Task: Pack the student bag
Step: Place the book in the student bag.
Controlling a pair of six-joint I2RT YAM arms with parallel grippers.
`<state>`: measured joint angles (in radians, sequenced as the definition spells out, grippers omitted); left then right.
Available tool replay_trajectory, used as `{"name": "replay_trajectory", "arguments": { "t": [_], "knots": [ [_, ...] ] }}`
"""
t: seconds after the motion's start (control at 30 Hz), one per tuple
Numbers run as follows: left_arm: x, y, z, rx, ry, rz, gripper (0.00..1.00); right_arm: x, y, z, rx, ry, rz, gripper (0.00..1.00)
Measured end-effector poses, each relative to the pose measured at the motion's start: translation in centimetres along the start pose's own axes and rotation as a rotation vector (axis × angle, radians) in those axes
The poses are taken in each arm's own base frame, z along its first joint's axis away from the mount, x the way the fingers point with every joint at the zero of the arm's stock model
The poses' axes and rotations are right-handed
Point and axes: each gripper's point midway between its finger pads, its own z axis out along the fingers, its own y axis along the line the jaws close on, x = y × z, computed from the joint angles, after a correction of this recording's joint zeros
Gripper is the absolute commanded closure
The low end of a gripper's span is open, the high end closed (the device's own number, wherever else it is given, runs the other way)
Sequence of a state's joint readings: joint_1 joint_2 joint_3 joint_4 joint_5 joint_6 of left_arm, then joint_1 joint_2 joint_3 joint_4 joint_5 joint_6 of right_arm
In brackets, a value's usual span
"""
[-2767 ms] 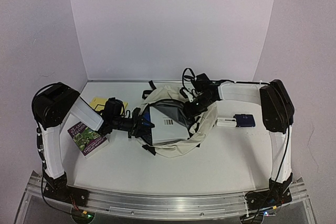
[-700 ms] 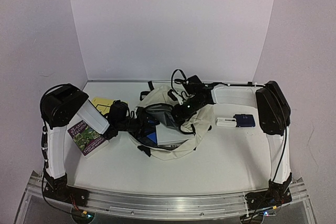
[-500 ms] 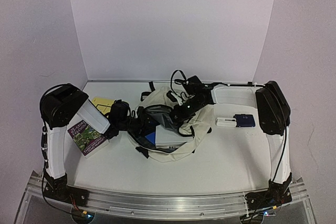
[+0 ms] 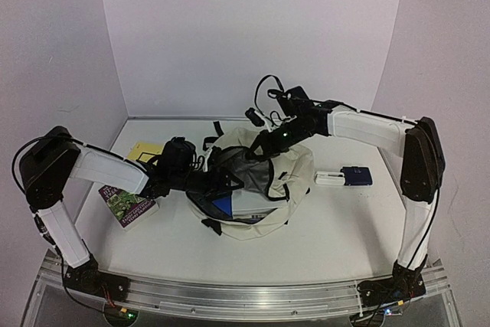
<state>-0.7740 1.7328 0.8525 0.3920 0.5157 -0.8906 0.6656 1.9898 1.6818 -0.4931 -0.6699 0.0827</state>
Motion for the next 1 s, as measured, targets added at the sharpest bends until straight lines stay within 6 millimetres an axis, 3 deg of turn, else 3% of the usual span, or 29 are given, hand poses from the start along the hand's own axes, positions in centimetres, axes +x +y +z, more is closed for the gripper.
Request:
{"name": "replay_trajectory", "arguments": {
  "t": [0.2, 0.37, 0.5, 0.63, 0.8, 1.0],
  "knots": [
    [3.1, -2.1, -1.2, -0.057, 0.068, 0.104, 0.42, -0.9, 1.4, -1.0, -0.027, -0.025, -0.017, 1.00],
    [7.1, -4.4, -1.1, -0.038, 0.154, 0.169, 0.46, -1.1, 1.6, -1.3, -0.026, -0.032, -0.022, 1.00],
    [8.5, -3.5, -0.3, -0.053, 0.197, 0.161, 0.46, -1.5, 2.1, -2.0, -0.028, -0.047, -0.032, 1.00],
    [9.2, -0.6, 1.0, -0.123, 0.224, 0.128, 0.46, -2.2, 2.9, -3.2, -0.032, -0.073, -0.049, 1.00],
    [7.8, 1.7, 1.7, -0.199, 0.187, 0.093, 0.48, -3.1, 4.3, -5.1, -0.041, -0.113, -0.078, 1.00],
    [1.1, 2.6, 0.7, -0.234, 0.022, 0.048, 0.51, -3.6, 5.5, -6.5, -0.054, -0.136, -0.098, 1.00]
  ]
}}
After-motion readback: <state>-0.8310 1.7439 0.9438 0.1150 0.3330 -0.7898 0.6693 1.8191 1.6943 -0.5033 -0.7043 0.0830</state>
